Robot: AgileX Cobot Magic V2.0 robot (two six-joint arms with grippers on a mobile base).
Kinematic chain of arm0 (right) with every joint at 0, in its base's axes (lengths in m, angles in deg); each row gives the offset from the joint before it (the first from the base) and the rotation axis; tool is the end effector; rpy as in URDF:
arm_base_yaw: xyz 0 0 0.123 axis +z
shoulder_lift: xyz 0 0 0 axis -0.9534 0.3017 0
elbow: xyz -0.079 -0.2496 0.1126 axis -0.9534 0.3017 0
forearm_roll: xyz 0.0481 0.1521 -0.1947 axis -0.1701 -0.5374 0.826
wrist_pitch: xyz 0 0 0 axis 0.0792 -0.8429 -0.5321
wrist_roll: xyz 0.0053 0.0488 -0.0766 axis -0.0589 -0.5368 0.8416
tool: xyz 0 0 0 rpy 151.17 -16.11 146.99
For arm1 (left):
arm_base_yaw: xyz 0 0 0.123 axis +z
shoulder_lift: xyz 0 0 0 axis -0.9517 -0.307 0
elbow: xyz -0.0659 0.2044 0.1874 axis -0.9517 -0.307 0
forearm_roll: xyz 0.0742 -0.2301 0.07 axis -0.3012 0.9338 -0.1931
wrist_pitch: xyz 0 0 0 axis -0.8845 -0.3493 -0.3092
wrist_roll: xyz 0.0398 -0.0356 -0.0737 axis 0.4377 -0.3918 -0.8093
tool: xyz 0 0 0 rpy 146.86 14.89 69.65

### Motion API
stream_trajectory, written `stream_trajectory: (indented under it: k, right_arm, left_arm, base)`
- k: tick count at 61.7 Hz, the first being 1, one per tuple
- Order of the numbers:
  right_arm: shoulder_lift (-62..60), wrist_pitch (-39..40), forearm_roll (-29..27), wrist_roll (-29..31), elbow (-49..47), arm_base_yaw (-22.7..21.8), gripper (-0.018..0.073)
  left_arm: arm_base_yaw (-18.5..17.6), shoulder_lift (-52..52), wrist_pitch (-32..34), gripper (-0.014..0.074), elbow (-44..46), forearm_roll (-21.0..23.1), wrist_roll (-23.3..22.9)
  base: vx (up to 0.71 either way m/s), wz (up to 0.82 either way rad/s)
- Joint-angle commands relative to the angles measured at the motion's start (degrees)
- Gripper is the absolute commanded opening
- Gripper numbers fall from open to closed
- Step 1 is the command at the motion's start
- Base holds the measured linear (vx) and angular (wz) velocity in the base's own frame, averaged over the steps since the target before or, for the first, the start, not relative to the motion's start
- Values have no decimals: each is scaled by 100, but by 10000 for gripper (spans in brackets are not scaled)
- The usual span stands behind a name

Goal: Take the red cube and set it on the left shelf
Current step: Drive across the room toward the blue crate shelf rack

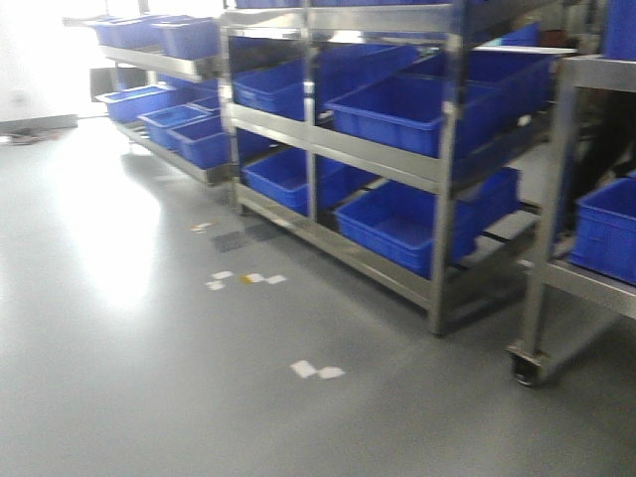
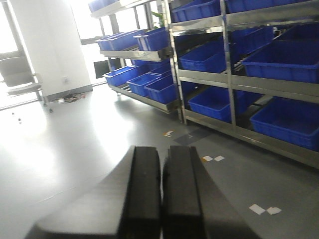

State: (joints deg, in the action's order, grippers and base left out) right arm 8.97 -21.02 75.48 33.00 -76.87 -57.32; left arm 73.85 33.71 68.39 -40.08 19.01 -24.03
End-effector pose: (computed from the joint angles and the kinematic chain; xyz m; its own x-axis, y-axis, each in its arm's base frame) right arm 0.0850 0.0194 0.3258 -0.2660 -0.0080 -0.9639 -0.2091 0.9766 0.0496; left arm 0.0562 0.0017 0.2073 0.0499 0.1343 -0.9897 -0.0370 0.9905 0.1325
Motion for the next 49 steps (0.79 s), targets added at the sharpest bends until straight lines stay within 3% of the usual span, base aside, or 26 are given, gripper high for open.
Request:
stream_trajectory:
  k: [1,28,49]
  right_arm:
    - [26,494,24,40,-157,-27,57]
    - [26,494,24,40,-157,-27,57]
    - [26,494,24,40,-157,-27,57]
  left_arm:
    - [-37,84,513,106,-126,27,3]
    - [-37,84,513,106,-126,27,3]
    - [-37,84,513,106,-126,27,3]
  base:
    - [8,50]
    - [12,62]
    - [19,32]
